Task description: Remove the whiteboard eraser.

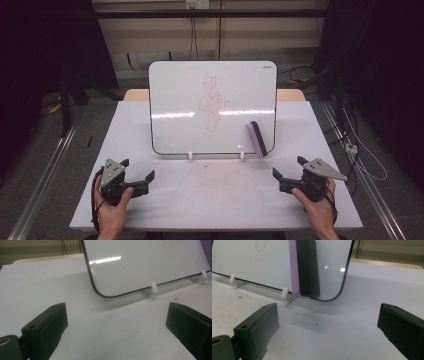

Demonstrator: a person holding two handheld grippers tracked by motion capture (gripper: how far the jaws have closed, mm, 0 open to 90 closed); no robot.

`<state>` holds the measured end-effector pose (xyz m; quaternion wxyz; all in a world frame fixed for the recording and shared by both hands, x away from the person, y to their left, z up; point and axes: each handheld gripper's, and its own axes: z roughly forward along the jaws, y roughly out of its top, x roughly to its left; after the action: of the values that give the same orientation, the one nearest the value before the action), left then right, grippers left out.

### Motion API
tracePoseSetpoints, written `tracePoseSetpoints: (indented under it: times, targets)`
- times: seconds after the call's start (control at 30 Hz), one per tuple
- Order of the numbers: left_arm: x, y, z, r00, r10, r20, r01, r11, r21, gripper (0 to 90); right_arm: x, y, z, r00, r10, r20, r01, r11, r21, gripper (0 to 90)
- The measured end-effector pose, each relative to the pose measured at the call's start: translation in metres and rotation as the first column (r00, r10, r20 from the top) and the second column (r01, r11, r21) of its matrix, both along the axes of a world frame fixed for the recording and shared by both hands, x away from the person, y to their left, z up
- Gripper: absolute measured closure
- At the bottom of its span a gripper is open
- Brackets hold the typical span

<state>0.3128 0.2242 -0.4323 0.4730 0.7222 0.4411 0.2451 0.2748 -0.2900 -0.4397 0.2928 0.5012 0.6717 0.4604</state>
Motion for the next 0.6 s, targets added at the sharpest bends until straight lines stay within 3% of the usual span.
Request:
tracePoseSetpoints:
  times: [0.13, 0.23, 0.5, 0.6]
  targets:
    - [-0.001, 0.0, 0.001, 1.0, 0.003, 0.003, -0.003, 1.0, -0.003, 3.7, 0.001, 0.002, 0.0, 1.0, 0.005, -0.004, -0.005, 1.0, -0.003, 3.7]
    - [0.0, -0.001, 0.001, 1.0, 0.003, -0.002, -0.003, 1.0, 0.002, 3.7, 0.003, 0.002, 0.002, 0.9987, 0.043, -0.026, -0.043, 0.999, -0.001, 8.2]
    - [0.001, -0.002, 0.0, 1.0, -0.007, -0.005, 0.007, 0.9999, 0.01, 3.7, 0.008, 0.011, 0.008, 0.9985, 0.053, -0.014, -0.054, 0.998, -0.02, 7.0]
    - [0.001, -0.002, -0.001, 0.9999, -0.007, -0.014, 0.006, 0.9999, -0.011, 3.8, 0.012, 0.015, 0.012, 0.9984, 0.056, -0.005, -0.056, 0.998, -0.036, 6.9]
